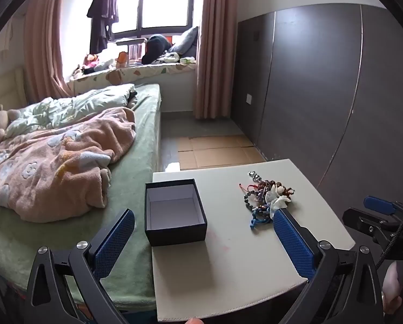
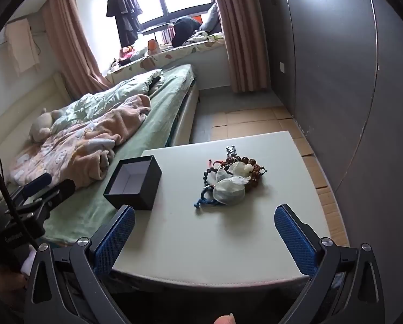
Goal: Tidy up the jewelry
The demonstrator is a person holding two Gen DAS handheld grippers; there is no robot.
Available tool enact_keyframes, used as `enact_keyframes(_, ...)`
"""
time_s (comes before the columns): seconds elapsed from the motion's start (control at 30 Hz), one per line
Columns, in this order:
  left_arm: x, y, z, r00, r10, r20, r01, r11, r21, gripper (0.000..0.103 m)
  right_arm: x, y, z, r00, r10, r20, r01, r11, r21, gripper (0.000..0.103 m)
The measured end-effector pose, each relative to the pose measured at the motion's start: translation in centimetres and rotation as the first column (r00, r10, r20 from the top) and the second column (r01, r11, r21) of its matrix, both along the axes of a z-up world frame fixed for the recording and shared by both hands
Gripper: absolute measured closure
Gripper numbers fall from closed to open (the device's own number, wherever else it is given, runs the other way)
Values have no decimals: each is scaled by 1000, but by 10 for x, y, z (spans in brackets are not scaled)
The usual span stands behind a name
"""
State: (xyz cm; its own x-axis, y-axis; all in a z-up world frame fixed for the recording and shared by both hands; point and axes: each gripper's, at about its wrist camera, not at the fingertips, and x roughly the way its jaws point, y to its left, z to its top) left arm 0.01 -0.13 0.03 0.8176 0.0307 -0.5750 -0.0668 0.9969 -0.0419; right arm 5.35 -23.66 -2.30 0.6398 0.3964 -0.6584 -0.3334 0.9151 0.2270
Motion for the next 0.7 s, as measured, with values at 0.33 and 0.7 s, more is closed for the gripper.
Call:
enact_keyframes(0.33, -2, -6, 2, 1000, -19, 3, 19, 999, -26, 0, -4, 5, 2, 999, -3, 37, 3, 1000, -13, 0)
enact_keyframes(0.7, 0, -1, -1, 999, -36, -4, 36, 999, -32, 0, -3, 1, 6, 999, -1, 47, 1, 1000, 4, 0)
